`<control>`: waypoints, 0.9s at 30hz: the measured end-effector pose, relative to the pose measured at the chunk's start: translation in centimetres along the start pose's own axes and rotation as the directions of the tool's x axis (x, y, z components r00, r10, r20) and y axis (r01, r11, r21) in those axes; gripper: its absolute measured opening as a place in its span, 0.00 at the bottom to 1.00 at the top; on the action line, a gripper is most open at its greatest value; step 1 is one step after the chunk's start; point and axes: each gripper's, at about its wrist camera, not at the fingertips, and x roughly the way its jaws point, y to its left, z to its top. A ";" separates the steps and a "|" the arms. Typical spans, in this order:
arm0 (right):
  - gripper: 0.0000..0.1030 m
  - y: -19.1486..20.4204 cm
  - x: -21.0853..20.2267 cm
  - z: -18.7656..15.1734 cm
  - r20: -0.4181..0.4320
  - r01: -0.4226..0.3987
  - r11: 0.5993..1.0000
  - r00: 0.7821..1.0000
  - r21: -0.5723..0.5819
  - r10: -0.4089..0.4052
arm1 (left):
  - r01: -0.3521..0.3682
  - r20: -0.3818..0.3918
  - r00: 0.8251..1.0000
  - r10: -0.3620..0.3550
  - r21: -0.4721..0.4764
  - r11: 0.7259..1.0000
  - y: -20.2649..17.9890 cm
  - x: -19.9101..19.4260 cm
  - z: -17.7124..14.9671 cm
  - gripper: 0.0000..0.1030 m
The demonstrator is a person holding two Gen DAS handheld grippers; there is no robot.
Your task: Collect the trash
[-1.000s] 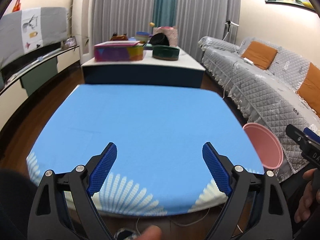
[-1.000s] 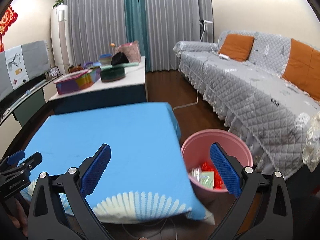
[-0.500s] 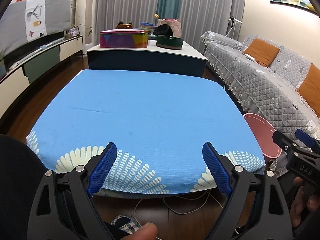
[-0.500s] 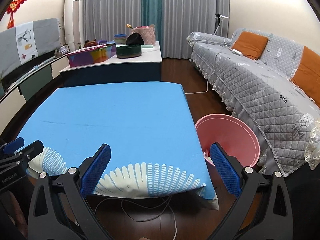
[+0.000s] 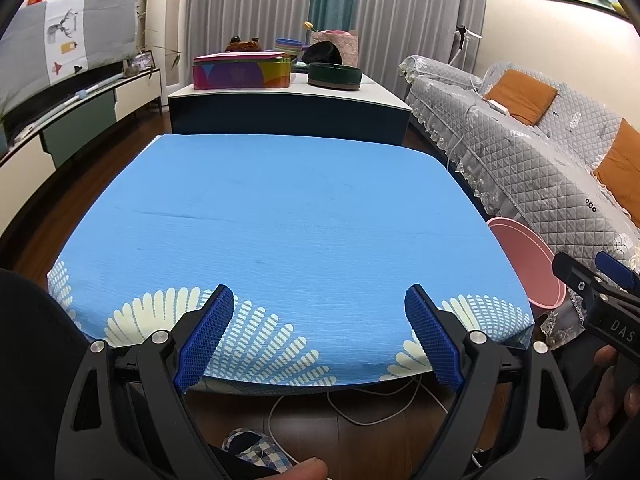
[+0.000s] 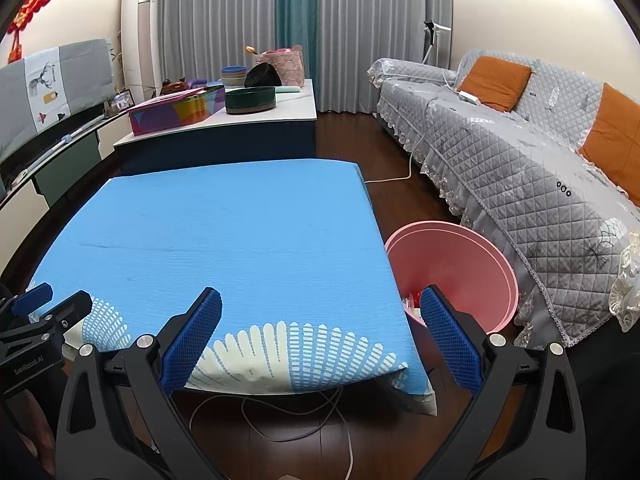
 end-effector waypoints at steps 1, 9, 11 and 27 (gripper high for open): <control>0.95 -0.1 0.0 0.0 0.000 -0.001 1.000 1.000 0.002 0.001 | 0.001 -0.002 1.000 -0.001 0.001 1.000 0.0 0.1 0.0 0.82; 0.95 -0.1 0.0 0.1 -0.001 0.001 1.000 1.000 0.001 -0.001 | 0.001 -0.004 1.000 -0.001 0.005 1.000 -0.2 0.2 0.0 0.82; 0.95 -0.2 0.1 0.1 -0.002 -0.001 1.000 1.000 0.002 0.001 | 0.002 -0.004 1.000 -0.002 0.006 1.000 -0.2 0.2 0.0 0.82; 0.95 -0.4 0.4 0.0 -0.009 0.000 1.000 1.000 0.006 0.000 | 0.001 -0.005 1.000 -0.001 0.009 1.000 -0.3 0.2 0.0 0.82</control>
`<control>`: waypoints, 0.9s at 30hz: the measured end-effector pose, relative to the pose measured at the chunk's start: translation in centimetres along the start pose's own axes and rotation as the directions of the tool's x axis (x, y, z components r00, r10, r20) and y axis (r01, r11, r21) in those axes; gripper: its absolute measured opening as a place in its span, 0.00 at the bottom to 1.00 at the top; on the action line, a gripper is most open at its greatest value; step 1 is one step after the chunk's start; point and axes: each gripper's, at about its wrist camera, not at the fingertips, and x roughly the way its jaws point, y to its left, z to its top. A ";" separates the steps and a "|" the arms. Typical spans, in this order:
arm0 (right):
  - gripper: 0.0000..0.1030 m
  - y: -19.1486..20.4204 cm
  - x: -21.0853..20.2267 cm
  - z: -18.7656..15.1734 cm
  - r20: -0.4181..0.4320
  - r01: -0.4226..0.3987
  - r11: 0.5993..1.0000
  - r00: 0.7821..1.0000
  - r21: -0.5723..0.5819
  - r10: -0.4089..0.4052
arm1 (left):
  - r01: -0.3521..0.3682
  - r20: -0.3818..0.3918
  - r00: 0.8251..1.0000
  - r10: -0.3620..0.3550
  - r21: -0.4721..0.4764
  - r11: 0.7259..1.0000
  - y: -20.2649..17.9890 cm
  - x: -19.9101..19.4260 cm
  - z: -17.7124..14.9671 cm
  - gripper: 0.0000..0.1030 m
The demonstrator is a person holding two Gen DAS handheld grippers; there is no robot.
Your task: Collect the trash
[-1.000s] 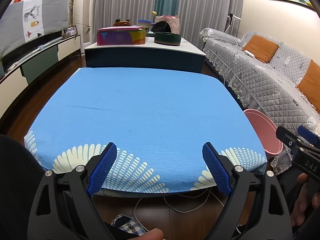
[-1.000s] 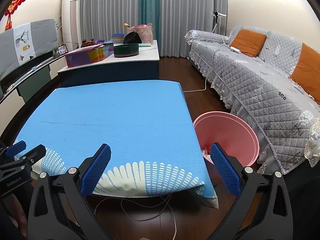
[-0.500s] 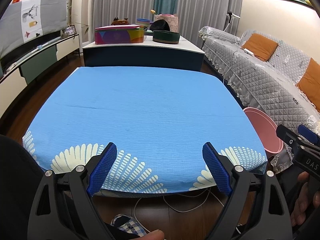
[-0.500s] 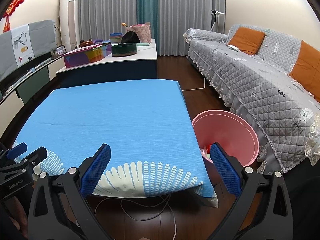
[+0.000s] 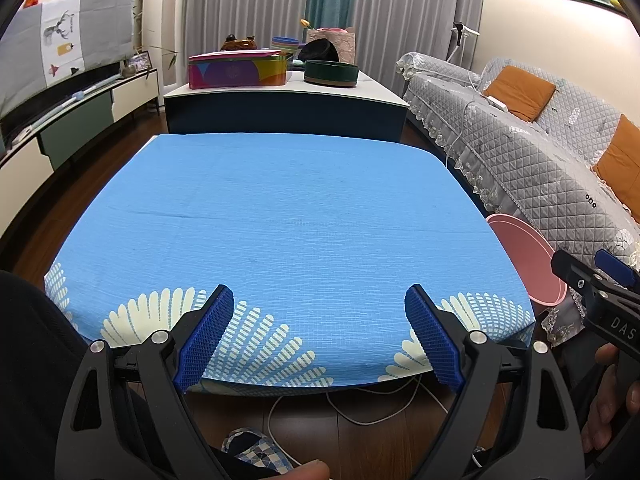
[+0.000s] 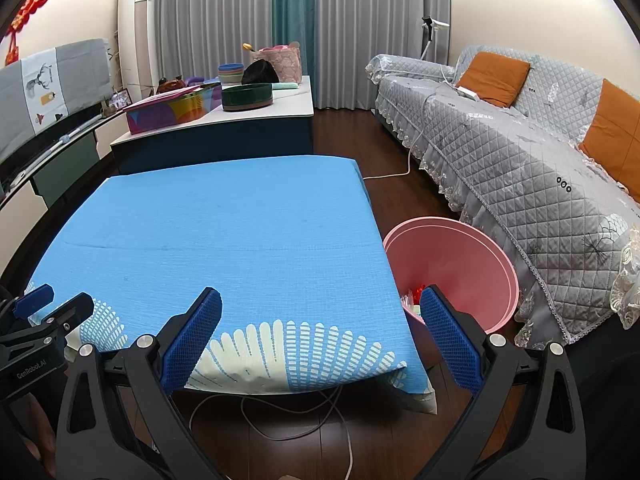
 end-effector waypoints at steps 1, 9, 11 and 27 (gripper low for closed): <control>0.95 0.0 0.0 0.0 0.000 0.000 1.000 1.000 0.000 0.000 | 0.000 0.001 1.000 0.000 0.000 1.000 0.0 0.0 0.0 0.82; 0.95 -0.1 0.0 0.0 -0.001 0.001 1.000 1.000 0.000 -0.001 | 0.001 0.000 1.000 -0.001 0.000 1.000 -0.1 0.0 0.0 0.82; 0.95 0.0 0.0 0.0 -0.001 0.000 1.000 1.000 0.000 0.000 | 0.001 0.000 1.000 -0.001 -0.001 1.000 -0.1 0.0 0.0 0.82; 0.95 0.0 0.0 0.0 -0.001 0.000 1.000 1.000 0.000 0.000 | 0.011 -0.002 1.000 -0.011 -0.004 1.000 0.0 0.4 0.4 0.82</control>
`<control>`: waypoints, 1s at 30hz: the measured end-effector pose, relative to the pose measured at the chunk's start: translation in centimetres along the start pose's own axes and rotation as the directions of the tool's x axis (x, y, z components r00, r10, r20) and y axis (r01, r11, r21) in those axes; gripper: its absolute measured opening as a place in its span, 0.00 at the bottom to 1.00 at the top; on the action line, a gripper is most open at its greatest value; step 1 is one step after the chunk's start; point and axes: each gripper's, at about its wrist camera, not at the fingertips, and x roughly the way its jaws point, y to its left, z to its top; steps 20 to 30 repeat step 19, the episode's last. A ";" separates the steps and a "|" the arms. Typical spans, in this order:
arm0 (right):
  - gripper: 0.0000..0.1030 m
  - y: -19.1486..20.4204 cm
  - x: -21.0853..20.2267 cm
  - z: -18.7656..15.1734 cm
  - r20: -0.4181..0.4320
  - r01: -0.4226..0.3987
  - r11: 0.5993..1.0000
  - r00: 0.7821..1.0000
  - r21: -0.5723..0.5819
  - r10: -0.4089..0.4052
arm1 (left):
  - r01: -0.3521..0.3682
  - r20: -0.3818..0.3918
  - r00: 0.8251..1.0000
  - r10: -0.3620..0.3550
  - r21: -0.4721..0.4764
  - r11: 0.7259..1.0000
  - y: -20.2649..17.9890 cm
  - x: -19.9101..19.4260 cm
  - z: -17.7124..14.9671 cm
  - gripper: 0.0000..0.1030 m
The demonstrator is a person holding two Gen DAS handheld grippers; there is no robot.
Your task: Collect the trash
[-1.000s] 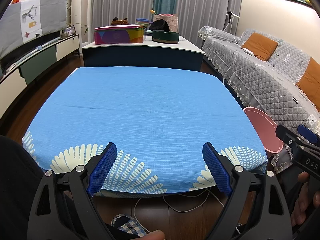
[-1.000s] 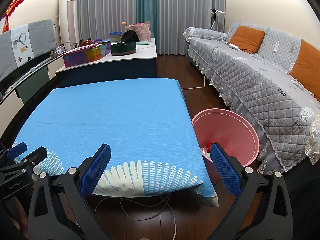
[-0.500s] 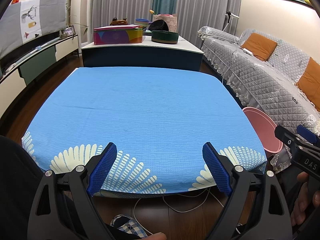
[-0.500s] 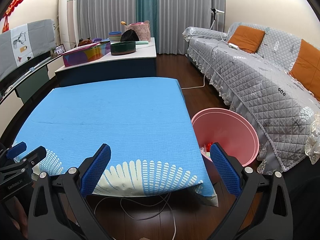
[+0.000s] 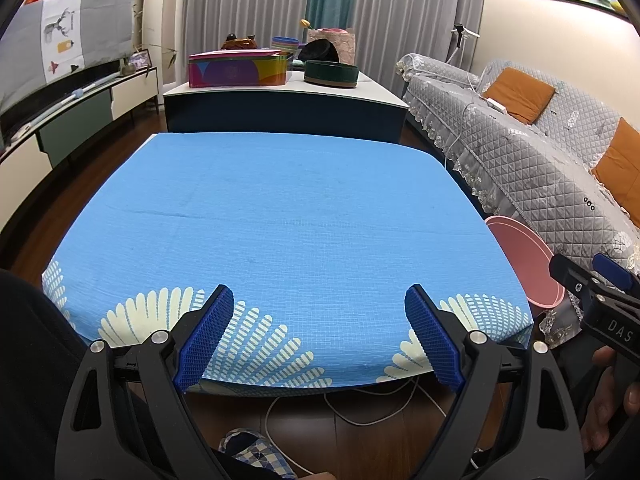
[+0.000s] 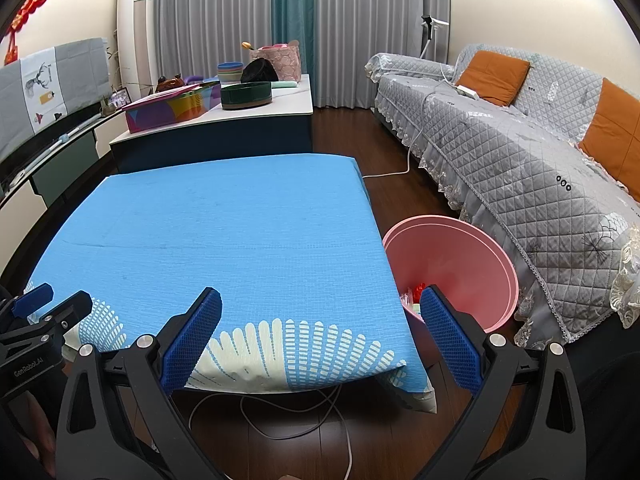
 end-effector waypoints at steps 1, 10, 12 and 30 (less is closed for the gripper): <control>0.95 0.0 0.0 0.0 0.000 0.000 1.000 1.000 0.000 0.000 | 0.002 0.000 1.000 -0.002 0.000 1.000 0.1 0.0 0.0 0.82; 0.95 0.0 0.0 0.0 0.000 0.000 1.000 1.000 0.000 0.000 | 0.002 -0.003 1.000 -0.002 0.003 1.000 0.1 0.3 0.0 0.82; 0.95 0.0 0.0 0.0 -0.001 -0.001 1.000 1.000 -0.001 0.001 | 0.002 -0.007 1.000 -0.002 -0.001 1.000 0.3 0.3 -0.1 0.83; 0.95 0.1 0.0 0.0 -0.001 0.000 1.000 1.000 0.000 0.000 | 0.002 -0.028 1.000 -0.002 -0.017 1.000 0.5 0.5 -0.2 0.83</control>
